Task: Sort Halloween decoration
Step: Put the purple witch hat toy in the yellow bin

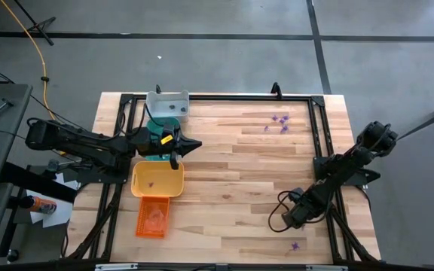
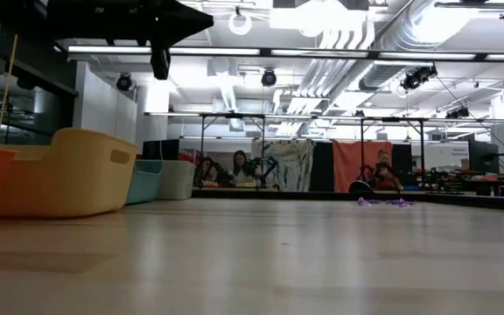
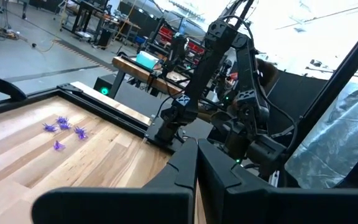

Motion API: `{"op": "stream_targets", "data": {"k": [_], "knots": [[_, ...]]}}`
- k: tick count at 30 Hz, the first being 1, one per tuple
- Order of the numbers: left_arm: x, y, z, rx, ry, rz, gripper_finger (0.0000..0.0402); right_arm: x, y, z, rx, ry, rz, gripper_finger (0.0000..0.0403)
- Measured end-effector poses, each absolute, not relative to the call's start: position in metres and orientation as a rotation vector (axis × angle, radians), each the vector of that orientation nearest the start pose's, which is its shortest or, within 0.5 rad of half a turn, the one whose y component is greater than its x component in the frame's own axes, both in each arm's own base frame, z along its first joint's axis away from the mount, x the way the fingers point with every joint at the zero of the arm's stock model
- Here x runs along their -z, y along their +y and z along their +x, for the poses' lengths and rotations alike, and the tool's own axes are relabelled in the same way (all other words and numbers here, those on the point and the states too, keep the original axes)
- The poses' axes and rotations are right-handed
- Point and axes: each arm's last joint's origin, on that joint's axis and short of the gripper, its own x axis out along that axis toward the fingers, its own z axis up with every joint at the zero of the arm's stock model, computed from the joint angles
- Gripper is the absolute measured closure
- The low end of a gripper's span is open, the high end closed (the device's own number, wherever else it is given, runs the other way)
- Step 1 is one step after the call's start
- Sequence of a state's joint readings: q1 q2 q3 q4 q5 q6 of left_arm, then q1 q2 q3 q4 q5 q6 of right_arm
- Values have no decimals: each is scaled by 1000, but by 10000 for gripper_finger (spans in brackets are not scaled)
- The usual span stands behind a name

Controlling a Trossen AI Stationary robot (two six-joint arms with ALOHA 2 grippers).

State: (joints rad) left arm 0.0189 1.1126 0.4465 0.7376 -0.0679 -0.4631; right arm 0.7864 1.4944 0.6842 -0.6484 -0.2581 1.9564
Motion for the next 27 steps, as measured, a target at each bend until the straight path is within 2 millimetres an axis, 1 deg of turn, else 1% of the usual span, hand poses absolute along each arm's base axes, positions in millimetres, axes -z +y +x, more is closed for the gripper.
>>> {"op": "stream_targets", "data": {"k": [2,5,11,14,17,22,27], "knots": [[-243,6,229,-69,-90,-464,402,-135,162,152,794,1613,1054,374],[-243,6,229,-69,-90,-464,402,-135,161,151,808,1612,1043,353],[-243,6,229,-69,-90,-463,401,-138,160,151,758,1578,1011,274],[-243,6,229,-68,-90,-465,401,-139,160,151,752,1605,1012,236],[-243,6,229,-69,-90,-469,402,-139,162,149,738,1644,1006,211],[-242,6,229,-70,-83,-469,402,-140,167,147,685,1670,999,203],[-242,6,229,-71,-80,-469,402,-139,167,145,699,1673,992,215]]}}
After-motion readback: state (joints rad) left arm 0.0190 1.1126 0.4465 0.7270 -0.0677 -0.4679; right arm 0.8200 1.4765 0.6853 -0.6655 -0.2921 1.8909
